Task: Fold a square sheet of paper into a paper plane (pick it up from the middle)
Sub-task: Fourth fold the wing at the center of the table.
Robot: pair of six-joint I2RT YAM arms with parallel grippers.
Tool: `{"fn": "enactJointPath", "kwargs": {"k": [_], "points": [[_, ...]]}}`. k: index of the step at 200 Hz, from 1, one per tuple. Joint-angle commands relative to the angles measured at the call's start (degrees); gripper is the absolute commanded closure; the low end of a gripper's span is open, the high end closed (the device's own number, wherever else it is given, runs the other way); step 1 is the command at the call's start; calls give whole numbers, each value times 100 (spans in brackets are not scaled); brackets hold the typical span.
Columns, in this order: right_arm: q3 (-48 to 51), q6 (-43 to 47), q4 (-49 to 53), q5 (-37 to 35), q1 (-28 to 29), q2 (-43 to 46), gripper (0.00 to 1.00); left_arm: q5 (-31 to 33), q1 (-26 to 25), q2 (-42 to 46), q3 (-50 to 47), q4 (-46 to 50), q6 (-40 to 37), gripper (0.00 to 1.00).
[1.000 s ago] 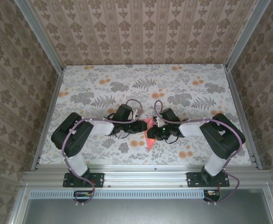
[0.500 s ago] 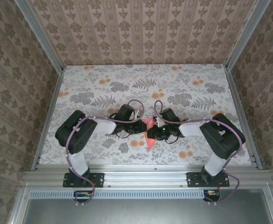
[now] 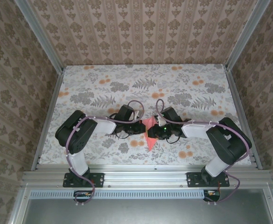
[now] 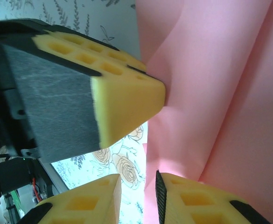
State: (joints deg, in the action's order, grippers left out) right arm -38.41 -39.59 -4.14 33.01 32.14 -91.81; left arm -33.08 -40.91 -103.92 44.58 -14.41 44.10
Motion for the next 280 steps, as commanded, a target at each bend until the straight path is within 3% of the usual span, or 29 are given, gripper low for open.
{"fn": "enactJointPath", "kwargs": {"k": [1, 108, 280], "points": [[10, 116, 261, -154, 5, 252, 71, 45, -39, 64, -140, 230, -239, 100], [-545, 353, 544, -375, -310, -207, 74, 126, -10, 133, -300, 255, -470, 100], [-1357, 528, 374, -7, -550, -1458, 75, 92, 116, 65, -574, 0, -714, 100]]}}
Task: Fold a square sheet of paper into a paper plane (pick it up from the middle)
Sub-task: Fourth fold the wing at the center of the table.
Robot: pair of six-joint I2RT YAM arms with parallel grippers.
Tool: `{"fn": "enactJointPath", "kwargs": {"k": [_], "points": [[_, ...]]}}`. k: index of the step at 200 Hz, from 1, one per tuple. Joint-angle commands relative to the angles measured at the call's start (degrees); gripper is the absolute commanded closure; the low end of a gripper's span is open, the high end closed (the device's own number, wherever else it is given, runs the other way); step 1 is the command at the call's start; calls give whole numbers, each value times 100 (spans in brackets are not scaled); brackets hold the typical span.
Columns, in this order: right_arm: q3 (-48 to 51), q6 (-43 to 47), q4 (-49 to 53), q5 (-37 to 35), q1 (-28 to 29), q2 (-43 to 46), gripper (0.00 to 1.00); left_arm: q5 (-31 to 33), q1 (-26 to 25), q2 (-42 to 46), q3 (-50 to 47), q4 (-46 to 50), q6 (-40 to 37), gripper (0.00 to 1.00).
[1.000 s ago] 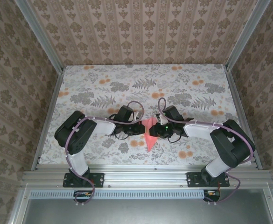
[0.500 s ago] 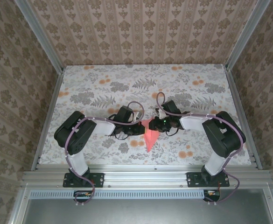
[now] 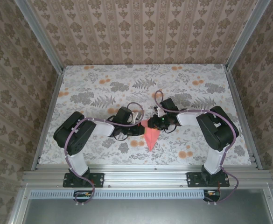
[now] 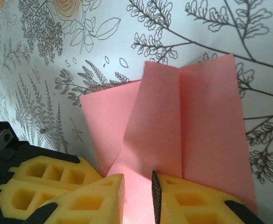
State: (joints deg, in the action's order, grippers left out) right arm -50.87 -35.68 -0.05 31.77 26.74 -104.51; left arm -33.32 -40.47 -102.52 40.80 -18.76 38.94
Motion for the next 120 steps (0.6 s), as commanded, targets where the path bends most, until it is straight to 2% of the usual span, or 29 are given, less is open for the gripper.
{"fn": "enactJointPath", "kwargs": {"k": [1, 62, 106, 120], "points": [[-114, 134, -36, 123, -11, -190, 75, 120, 77, -75, -200, 435, -200, 100], [-177, 440, 571, -225, -11, -309, 75, 20, 109, 5, -77, 515, -194, 100], [-92, 550, 706, -380, -7, -303, 79, 71, 108, 320, 198, 918, -241, 100], [-55, 553, 689, -391, 5, -291, 81, 96, 102, 411, 300, 1063, -272, 97]]}}
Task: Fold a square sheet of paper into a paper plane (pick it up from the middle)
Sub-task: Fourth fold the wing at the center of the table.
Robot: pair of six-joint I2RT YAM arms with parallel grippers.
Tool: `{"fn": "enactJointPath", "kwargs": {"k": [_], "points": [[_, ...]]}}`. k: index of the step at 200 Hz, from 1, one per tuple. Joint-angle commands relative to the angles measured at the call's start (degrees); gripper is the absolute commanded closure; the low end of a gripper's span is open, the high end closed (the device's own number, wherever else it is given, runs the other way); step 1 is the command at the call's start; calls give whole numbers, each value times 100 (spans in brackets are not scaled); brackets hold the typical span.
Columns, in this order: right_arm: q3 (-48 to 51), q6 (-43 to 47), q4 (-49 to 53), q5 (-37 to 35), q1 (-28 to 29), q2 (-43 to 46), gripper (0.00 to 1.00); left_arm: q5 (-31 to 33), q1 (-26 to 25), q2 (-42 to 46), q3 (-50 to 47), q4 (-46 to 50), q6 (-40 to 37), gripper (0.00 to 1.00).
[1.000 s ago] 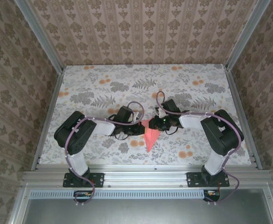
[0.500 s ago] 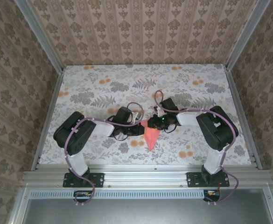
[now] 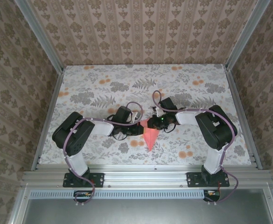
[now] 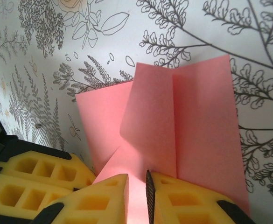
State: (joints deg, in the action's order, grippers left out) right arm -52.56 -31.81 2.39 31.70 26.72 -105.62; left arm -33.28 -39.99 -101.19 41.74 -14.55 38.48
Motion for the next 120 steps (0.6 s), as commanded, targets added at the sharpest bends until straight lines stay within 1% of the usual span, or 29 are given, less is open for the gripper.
{"fn": "enactJointPath", "kwargs": {"k": [1, 38, 59, 93, 107, 120], "points": [[122, 162, 441, -384, 8, -179, 81, 92, 53, 281, 214, 657, -227, 96], [200, 118, 422, -437, 51, -118, 82, 168, 26, 470, 412, 1047, -285, 84], [225, 105, 424, -454, 75, -131, 83, 253, -41, 554, 521, 1377, -339, 75], [264, 53, 345, -452, 112, -140, 83, 731, -239, 858, 612, 2124, -329, 58], [285, 35, 324, -450, 114, -126, 83, 1005, -361, 979, 613, 2439, -178, 51], [292, 22, 323, -454, 114, -100, 83, 1118, -475, 1099, 535, 2455, 73, 46]]}}
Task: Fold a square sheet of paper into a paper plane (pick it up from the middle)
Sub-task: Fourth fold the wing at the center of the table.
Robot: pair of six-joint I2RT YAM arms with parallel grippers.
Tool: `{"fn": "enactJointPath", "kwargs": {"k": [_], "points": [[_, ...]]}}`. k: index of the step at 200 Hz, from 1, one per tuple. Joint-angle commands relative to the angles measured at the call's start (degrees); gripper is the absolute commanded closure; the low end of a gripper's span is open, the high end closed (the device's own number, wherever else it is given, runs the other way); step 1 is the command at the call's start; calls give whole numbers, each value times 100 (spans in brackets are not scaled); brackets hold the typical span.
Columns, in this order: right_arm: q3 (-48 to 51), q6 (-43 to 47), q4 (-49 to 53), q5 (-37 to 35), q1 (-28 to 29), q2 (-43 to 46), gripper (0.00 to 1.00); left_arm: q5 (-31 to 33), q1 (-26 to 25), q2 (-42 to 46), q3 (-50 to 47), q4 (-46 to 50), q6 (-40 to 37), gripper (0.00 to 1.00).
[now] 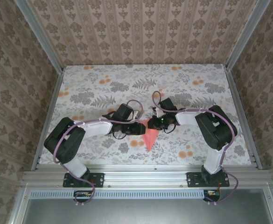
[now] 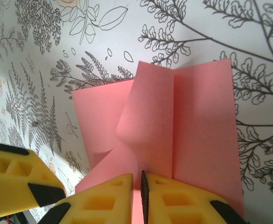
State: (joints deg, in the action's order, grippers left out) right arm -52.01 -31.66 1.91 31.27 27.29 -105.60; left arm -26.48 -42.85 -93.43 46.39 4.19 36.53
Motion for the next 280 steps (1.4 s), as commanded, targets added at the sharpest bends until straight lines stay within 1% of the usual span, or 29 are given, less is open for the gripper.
{"fn": "enactJointPath", "kwargs": {"k": [1, 31, 49, 91, 125, 153, 172, 189, 227, 247, 280], "points": [[236, 8, 362, -406, 57, -101, 83, 444, -202, 333, 57, 578, 289, 46], [231, -24, 345, -402, 76, -83, 83, 706, -495, 482, -71, 431, 749, 44], [218, -51, 327, -393, 92, -83, 83, 715, -580, 449, -139, 175, 942, 44], [213, -77, 319, -380, 110, -70, 84, 750, -755, 137, -65, 105, 1040, 44], [218, -104, 288, -361, 110, -99, 84, 767, -826, -106, 33, 101, 1023, 52], [222, -95, 291, -359, 110, -103, 84, 751, -822, -241, 28, 33, 1013, 55], [238, -95, 273, -358, 117, -118, 84, 741, -824, -279, 59, -14, 1009, 62], [252, -112, 242, -349, 119, -104, 84, 734, -828, -329, 89, -32, 1005, 66], [305, -115, 170, -322, 119, -108, 84, 711, -822, -447, 182, 1, 952, 68], [332, -125, 138, -314, 119, -112, 84, 722, -807, -474, 191, 50, 902, 75], [369, -138, 101, -306, 123, -76, 84, 741, -771, -509, 179, 92, 862, 81]]}}
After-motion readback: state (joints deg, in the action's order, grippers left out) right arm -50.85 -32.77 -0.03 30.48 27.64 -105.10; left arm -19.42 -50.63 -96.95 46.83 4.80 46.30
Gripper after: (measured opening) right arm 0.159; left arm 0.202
